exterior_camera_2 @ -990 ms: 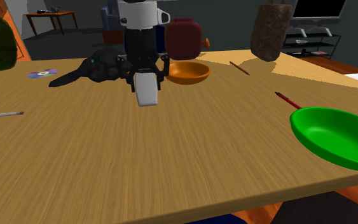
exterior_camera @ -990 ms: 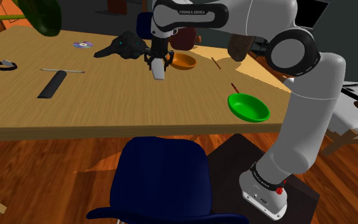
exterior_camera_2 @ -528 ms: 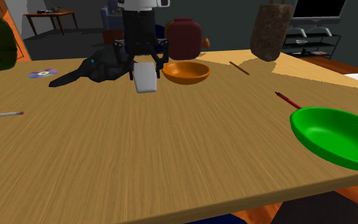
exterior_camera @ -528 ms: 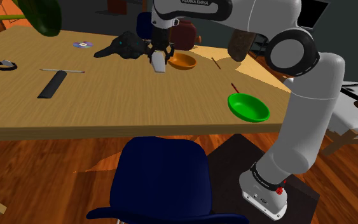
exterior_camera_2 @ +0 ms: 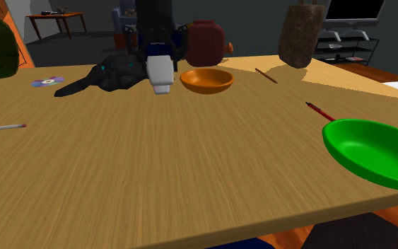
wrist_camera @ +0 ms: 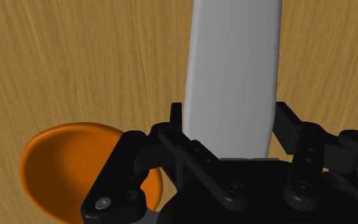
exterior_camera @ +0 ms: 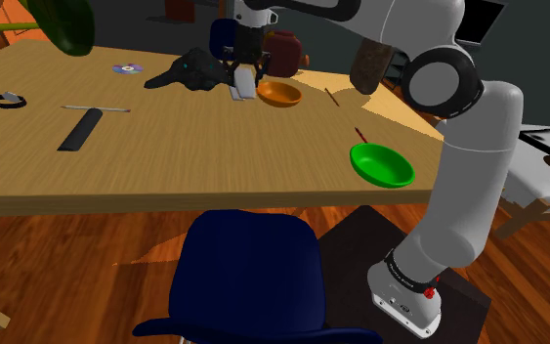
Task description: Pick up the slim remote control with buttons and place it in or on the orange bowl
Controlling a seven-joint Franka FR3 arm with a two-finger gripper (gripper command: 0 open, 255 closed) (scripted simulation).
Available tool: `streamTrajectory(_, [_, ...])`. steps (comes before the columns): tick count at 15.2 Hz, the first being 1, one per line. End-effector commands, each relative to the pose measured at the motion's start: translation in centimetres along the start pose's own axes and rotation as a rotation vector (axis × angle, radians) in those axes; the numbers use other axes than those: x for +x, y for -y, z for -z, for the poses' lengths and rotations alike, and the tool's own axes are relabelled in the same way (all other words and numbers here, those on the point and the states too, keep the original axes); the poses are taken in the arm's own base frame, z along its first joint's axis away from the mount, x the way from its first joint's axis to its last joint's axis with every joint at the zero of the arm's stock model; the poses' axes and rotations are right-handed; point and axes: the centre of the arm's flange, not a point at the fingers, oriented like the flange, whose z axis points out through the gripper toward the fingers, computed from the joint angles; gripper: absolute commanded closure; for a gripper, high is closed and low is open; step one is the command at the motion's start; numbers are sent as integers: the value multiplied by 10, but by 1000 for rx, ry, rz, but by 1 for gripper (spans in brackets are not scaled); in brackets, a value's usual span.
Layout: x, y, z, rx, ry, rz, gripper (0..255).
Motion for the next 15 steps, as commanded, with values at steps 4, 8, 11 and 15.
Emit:
streamTrajectory(4, [40,-45,4,0,0,0,255])
streamTrajectory(8, [76,-84,5,0,0,0,255])
streamTrajectory(11, [102,-114,6,0,0,0,255])
streamTrajectory(15, [137,-153,6,0,0,0,255])
